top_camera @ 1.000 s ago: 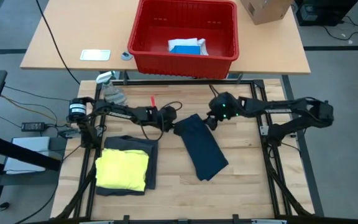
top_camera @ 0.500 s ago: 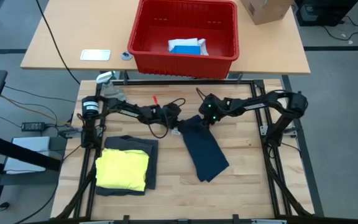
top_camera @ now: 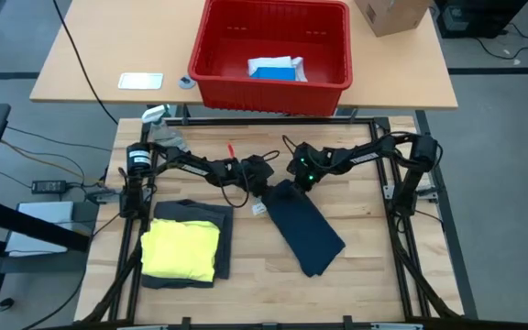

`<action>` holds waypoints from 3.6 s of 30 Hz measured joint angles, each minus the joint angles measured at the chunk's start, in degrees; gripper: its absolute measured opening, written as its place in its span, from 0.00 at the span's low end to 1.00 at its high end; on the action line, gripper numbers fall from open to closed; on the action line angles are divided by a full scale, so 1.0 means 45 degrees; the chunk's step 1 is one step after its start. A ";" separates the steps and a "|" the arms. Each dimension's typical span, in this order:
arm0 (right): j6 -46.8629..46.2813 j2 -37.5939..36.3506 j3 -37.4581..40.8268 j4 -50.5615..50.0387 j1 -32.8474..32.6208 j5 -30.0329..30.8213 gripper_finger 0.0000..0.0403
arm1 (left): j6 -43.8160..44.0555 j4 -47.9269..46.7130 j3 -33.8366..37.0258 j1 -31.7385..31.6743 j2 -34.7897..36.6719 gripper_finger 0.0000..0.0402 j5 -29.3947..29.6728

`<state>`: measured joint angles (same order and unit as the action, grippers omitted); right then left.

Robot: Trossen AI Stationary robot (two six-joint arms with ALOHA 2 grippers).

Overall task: Fold Laundry from Bin
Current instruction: Fold the dark blue short

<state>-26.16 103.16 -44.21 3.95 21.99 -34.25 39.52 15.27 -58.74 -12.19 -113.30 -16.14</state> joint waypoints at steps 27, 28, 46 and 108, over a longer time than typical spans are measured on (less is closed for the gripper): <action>0.6858 -0.7836 -0.2291 -0.0083 0.0088 0.3684 0.04 | -0.6898 -1.0190 -0.8495 -0.0537 0.4824 0.07 0.1620; 0.6763 -0.7718 -0.2282 -0.0830 -0.0093 0.3693 0.04 | -0.6926 -1.0616 -0.8655 -0.0369 0.4532 0.07 0.1688; -0.0064 -0.6487 0.2230 -0.0144 -0.4359 0.5771 0.04 | -0.3587 -1.0476 -0.6991 0.2146 0.0811 0.09 0.0593; 0.1436 -0.1813 0.0178 -0.4260 -0.4820 0.5050 0.21 | -0.3571 -1.4911 -0.6897 0.0024 0.3381 0.46 0.5134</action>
<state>-19.70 95.00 -43.41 -15.22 0.30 -11.52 23.44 -51.83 -89.78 -12.08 -98.08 6.96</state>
